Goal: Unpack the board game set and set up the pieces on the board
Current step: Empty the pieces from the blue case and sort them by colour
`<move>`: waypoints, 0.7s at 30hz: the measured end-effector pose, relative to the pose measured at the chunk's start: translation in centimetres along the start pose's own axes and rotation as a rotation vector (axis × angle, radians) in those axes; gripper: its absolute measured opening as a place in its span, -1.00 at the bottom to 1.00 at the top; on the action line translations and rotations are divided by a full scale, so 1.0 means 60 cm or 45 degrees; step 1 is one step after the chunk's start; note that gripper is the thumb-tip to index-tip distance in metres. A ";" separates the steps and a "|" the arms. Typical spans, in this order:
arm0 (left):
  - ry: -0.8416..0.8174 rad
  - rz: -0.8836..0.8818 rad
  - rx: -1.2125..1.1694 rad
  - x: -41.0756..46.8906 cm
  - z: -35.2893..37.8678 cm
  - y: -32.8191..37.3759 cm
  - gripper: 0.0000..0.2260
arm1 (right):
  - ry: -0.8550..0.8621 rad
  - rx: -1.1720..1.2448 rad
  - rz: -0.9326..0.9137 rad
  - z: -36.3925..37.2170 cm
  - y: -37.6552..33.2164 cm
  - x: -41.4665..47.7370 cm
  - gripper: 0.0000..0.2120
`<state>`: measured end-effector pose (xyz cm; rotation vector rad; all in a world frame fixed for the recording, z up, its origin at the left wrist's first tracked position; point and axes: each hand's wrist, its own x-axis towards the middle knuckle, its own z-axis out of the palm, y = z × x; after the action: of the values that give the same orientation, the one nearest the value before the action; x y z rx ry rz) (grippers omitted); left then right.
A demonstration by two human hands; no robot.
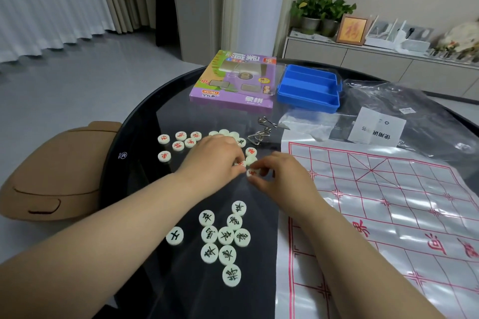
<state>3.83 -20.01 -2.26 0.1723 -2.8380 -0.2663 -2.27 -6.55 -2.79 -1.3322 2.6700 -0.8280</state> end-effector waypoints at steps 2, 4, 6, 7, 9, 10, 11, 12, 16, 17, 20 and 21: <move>0.063 0.004 0.013 -0.010 0.004 -0.005 -0.81 | -0.001 0.002 -0.004 0.001 -0.004 0.000 -0.75; 0.149 0.074 0.035 -0.022 -0.002 -0.007 -0.89 | -0.003 0.004 -0.007 0.002 -0.009 0.002 -0.77; 0.196 0.114 0.066 -0.035 -0.006 -0.013 -0.93 | -0.019 -0.023 -0.022 0.002 -0.015 0.005 -0.78; 0.219 0.121 0.080 -0.040 -0.006 -0.016 -0.93 | -0.033 -0.043 -0.035 0.001 -0.018 0.007 -0.78; 0.232 0.100 0.071 -0.051 -0.008 -0.023 -0.93 | -0.075 -0.094 -0.069 0.003 -0.027 0.012 -0.77; 0.229 0.079 0.056 -0.057 -0.012 -0.027 -0.92 | -0.097 -0.119 -0.082 0.005 -0.034 0.015 -0.77; 0.218 0.056 0.048 -0.062 -0.014 -0.032 -0.90 | -0.113 -0.131 -0.089 0.007 -0.040 0.019 -0.77; 0.198 0.038 0.049 -0.067 -0.016 -0.037 -0.87 | -0.118 -0.127 -0.092 0.010 -0.045 0.022 -0.77; 0.231 -0.010 0.100 -0.084 -0.019 -0.055 -0.68 | -0.082 -0.054 -0.082 0.022 -0.063 0.035 -0.78; 0.236 -0.028 0.094 -0.087 -0.020 -0.060 -0.68 | -0.076 -0.040 -0.084 0.025 -0.066 0.037 -0.78; 0.273 -0.091 0.065 -0.088 -0.015 -0.075 -0.67 | -0.020 0.022 -0.067 0.029 -0.071 0.041 -0.74; 0.291 -0.096 0.081 -0.085 -0.012 -0.078 -0.67 | 0.031 0.052 -0.038 0.027 -0.066 0.042 -0.73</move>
<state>9.35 -23.95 -3.88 0.3039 -2.6174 -0.1604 -0.54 -11.08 -1.79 -1.3649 2.6426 -0.9026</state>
